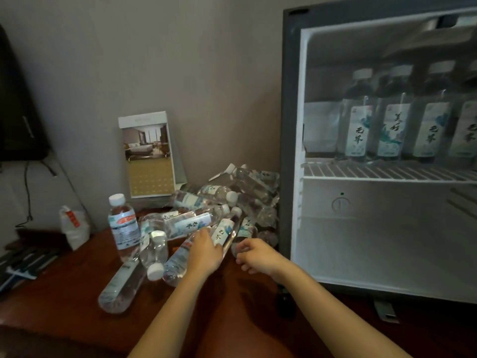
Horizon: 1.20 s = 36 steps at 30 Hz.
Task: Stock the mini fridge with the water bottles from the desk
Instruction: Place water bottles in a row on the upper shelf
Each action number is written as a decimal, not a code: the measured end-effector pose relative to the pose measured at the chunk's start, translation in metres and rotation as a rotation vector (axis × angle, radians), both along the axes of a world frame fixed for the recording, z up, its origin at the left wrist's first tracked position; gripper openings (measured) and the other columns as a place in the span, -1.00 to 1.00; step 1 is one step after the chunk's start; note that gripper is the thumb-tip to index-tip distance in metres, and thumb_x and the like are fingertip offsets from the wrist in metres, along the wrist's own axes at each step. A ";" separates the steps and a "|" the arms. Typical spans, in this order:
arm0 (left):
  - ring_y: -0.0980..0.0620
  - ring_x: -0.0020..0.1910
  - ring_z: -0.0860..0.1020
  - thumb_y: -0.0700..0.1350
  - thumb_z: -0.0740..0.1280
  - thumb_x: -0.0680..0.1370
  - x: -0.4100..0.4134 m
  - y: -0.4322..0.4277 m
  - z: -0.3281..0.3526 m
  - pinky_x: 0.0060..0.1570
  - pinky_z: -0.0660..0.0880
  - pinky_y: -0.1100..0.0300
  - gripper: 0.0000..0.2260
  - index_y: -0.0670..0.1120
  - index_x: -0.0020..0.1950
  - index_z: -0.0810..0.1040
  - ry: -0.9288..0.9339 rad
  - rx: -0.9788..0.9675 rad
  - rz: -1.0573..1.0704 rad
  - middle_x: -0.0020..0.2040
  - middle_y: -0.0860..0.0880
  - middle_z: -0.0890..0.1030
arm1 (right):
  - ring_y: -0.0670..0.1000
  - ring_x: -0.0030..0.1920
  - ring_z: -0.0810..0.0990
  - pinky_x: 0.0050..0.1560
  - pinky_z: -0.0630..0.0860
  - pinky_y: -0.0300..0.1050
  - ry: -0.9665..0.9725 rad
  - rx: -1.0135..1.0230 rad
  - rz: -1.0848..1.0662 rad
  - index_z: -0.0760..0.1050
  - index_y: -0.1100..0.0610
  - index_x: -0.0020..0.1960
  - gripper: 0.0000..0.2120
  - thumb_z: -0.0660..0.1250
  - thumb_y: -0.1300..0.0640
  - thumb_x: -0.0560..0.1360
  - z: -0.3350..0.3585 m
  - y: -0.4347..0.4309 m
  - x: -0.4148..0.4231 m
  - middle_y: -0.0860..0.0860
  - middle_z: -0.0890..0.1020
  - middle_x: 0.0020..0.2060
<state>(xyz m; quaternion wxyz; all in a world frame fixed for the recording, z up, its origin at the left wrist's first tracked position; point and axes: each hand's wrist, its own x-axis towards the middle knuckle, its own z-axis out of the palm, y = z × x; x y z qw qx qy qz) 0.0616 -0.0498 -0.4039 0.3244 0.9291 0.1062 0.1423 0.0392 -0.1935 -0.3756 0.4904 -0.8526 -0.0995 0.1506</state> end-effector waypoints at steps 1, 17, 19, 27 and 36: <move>-0.19 0.27 0.41 -0.11 0.27 0.51 0.000 0.001 -0.006 0.21 0.38 0.02 -0.58 -0.20 0.34 0.32 -0.006 0.029 0.005 0.30 -0.20 0.42 | -0.05 -0.27 0.47 -0.30 0.38 -0.25 0.011 0.006 -0.043 0.43 0.11 0.17 -0.75 0.16 0.25 0.52 -0.007 0.008 0.004 0.06 0.55 -0.13; 0.00 0.33 0.35 -0.09 0.30 0.52 -0.016 0.004 -0.041 0.24 0.38 0.15 -0.34 -0.11 0.52 0.04 -0.125 0.168 0.003 0.39 -0.05 0.34 | -0.04 -0.23 0.60 -0.51 0.43 -0.41 0.259 0.709 -0.372 0.53 0.25 0.06 -0.81 0.36 0.28 0.45 -0.046 0.072 0.028 0.11 0.64 -0.12; -0.02 0.31 0.38 -0.07 0.31 0.52 -0.018 0.007 -0.036 0.20 0.40 0.13 -0.34 -0.11 0.52 0.06 -0.092 0.133 -0.031 0.38 -0.05 0.34 | -0.03 -0.26 0.59 -0.54 0.42 -0.40 0.259 0.704 -0.398 0.53 0.30 0.08 -0.77 0.38 0.30 0.43 -0.045 0.074 0.029 0.12 0.64 -0.16; -0.07 0.26 0.43 -0.17 0.47 0.35 -0.033 0.032 -0.014 0.18 0.40 0.13 -0.32 -0.07 0.42 0.28 0.025 0.049 -0.268 0.28 -0.05 0.39 | 0.09 -0.15 0.64 -0.24 0.57 -0.12 0.292 0.797 -0.353 0.48 0.34 0.11 -0.64 0.40 0.46 0.33 -0.046 0.065 0.021 0.18 0.65 -0.09; 0.00 0.29 0.43 -0.08 0.56 0.26 -0.044 0.033 -0.006 0.26 0.40 0.07 -0.17 0.00 0.46 0.26 0.071 0.006 -0.356 0.35 -0.04 0.43 | 0.11 0.05 0.63 -0.08 0.63 -0.10 0.137 0.824 -0.059 0.42 0.14 0.18 -0.50 0.30 0.56 0.35 -0.056 0.038 -0.004 0.14 0.64 0.03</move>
